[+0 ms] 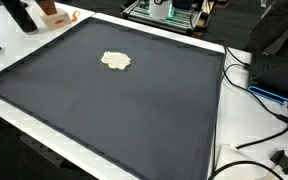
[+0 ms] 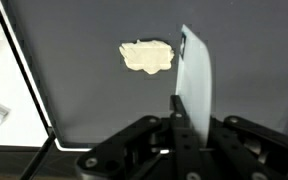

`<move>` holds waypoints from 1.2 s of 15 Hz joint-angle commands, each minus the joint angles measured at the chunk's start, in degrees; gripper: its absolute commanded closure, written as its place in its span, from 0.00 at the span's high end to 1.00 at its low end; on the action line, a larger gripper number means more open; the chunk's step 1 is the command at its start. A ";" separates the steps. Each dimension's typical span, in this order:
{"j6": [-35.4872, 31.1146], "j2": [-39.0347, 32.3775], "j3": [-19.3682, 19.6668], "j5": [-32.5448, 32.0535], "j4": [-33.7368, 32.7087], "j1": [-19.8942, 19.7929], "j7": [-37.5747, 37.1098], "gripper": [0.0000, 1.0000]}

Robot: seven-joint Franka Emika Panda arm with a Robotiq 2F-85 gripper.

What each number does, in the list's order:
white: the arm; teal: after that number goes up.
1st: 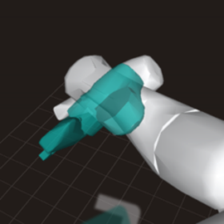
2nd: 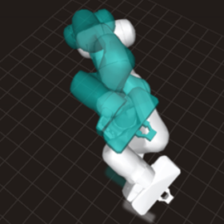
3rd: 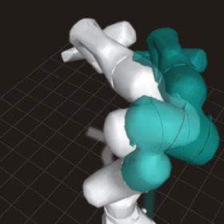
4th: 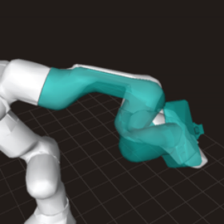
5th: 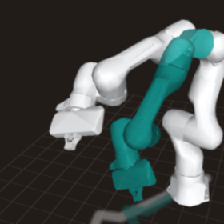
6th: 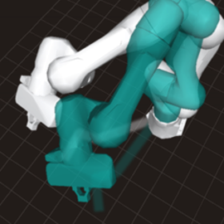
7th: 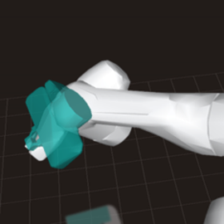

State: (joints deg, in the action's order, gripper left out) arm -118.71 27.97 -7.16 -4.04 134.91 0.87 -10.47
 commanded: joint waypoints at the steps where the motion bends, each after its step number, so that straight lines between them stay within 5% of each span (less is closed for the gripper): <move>1: -9.68 -2.84 6.09 6.37 2.75 3.01 11.70 0.01; 6: -16.46 -8.48 14.63 23.11 3.89 7.79 33.12 0.01; 10: -13.51 -13.42 18.97 37.21 2.41 9.10 47.42 0.01; 18: -10.13 -24.35 17.59 51.63 0.34 2.49 53.77 0.01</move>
State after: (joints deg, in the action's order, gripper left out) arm -131.22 7.77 11.52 43.83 137.19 6.27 41.96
